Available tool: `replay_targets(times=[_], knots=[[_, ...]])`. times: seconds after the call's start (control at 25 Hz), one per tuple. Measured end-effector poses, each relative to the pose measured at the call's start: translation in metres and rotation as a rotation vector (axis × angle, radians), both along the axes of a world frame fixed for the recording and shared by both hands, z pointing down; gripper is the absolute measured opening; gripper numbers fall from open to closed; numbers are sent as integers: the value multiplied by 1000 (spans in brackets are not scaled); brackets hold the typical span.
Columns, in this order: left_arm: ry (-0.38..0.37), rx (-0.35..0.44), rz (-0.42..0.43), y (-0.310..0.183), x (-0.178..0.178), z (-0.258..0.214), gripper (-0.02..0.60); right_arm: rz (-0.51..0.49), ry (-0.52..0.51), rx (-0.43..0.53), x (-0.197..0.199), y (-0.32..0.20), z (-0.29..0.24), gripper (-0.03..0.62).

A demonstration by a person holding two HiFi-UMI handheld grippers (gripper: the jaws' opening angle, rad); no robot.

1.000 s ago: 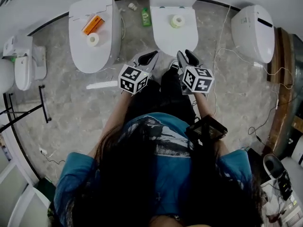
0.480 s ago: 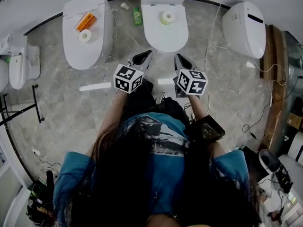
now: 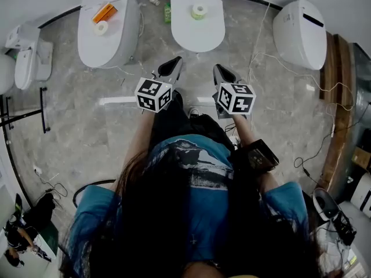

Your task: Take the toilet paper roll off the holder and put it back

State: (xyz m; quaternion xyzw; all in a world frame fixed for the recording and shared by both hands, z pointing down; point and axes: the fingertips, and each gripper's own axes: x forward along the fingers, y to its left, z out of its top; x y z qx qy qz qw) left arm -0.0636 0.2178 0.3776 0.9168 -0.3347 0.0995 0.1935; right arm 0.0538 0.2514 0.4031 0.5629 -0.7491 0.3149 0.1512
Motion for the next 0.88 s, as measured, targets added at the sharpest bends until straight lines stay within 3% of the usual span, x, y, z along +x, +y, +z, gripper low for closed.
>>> replay_targets(times=[0.4,0.88], knots=[[-48,9,-25,97,39,1,-8,-100,-14,15,18,72,0,23],[-55,27,-50,148,38,-5,-8,-194,-29,57,3,117,-12,23]])
